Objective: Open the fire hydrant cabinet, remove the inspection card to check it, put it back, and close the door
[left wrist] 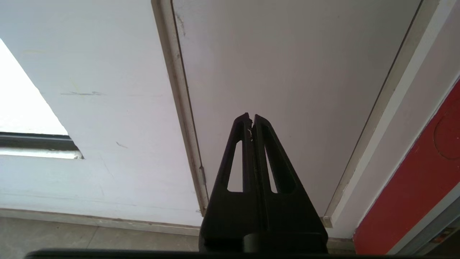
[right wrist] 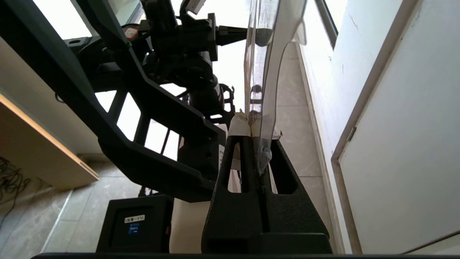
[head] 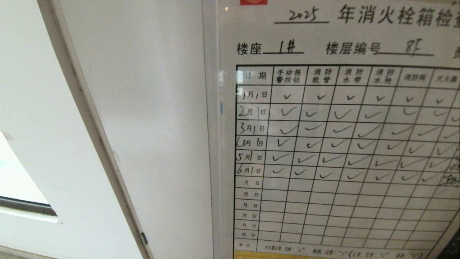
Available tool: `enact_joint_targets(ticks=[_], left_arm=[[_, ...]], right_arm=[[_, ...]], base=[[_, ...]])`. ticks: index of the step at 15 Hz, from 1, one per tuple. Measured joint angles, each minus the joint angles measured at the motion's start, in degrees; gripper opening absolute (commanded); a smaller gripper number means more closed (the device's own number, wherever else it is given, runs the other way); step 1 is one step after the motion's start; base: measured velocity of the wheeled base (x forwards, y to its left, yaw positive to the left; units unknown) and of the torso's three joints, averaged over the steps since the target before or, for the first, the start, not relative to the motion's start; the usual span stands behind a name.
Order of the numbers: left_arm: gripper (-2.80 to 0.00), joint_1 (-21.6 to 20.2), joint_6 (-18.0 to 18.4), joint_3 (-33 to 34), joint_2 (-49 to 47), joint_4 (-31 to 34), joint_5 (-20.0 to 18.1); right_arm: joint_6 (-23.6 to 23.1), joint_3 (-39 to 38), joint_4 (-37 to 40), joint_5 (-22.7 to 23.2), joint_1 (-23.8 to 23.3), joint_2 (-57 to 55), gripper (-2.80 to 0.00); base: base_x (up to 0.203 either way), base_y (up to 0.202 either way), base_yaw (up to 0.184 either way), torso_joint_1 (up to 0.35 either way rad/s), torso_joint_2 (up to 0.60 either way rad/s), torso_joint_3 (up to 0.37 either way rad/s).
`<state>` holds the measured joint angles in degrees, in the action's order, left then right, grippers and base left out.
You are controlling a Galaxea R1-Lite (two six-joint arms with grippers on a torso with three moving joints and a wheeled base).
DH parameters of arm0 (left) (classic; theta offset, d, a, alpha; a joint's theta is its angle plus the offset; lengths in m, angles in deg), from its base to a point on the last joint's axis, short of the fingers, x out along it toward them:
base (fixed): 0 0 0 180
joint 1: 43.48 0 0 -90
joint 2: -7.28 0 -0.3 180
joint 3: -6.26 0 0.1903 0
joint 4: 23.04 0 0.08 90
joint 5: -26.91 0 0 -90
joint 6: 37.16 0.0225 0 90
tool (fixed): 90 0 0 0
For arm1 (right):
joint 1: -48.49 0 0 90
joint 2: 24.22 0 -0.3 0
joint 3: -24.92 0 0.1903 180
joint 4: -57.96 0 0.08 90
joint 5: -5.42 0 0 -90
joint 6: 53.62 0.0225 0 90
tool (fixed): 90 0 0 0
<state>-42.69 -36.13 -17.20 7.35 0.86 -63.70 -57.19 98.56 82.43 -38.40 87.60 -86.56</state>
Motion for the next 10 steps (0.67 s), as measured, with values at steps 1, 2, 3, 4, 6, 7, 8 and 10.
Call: enact_joint_targets(ticks=[1,2,3,4,6,7,8,10], left_arm=[[-2.80,0.0,0.0,0.0,0.0,0.0,0.0],[-2.80,0.0,0.0,0.0,0.0,0.0,0.0],[-2.80,0.0,0.0,0.0,0.0,0.0,0.0],[-2.80,0.0,0.0,0.0,0.0,0.0,0.0],[-2.80,0.0,0.0,0.0,0.0,0.0,0.0],[-2.80,0.0,0.0,0.0,0.0,0.0,0.0],[-2.80,0.0,0.0,0.0,0.0,0.0,0.0],[-2.80,0.0,0.0,0.0,0.0,0.0,0.0]], right_arm=[[0.2,-0.1,0.1,-0.7,0.0,0.0,-2.80],[0.6,-0.3,0.2,-1.8,-0.1,0.2,-2.80],[1.6,-0.8,0.2,-4.0,-0.1,0.5,-2.80],[3.2,-1.2,0.1,-6.1,-0.1,1.0,-2.80],[7.6,-1.7,-0.1,-9.9,-0.2,2.4,-2.80],[10.3,-1.9,-0.3,-11.7,-0.3,3.4,-2.80],[12.9,-2.1,-0.5,-13.2,-0.4,4.5,-2.80],[18.3,-2.1,-0.7,-16.1,-1.3,6.6,-2.80]], base=[[0.000,0.000,0.000,0.000,0.00,0.000],[0.000,0.000,0.000,0.000,0.00,0.000],[0.000,0.000,0.000,0.000,0.00,0.000],[0.000,0.000,0.000,0.000,0.00,0.000],[0.000,0.000,0.000,0.000,0.00,0.000],[0.000,0.000,0.000,0.000,0.00,0.000],[0.000,0.000,0.000,0.000,0.00,0.000],[0.000,0.000,0.000,0.000,0.00,0.000]])
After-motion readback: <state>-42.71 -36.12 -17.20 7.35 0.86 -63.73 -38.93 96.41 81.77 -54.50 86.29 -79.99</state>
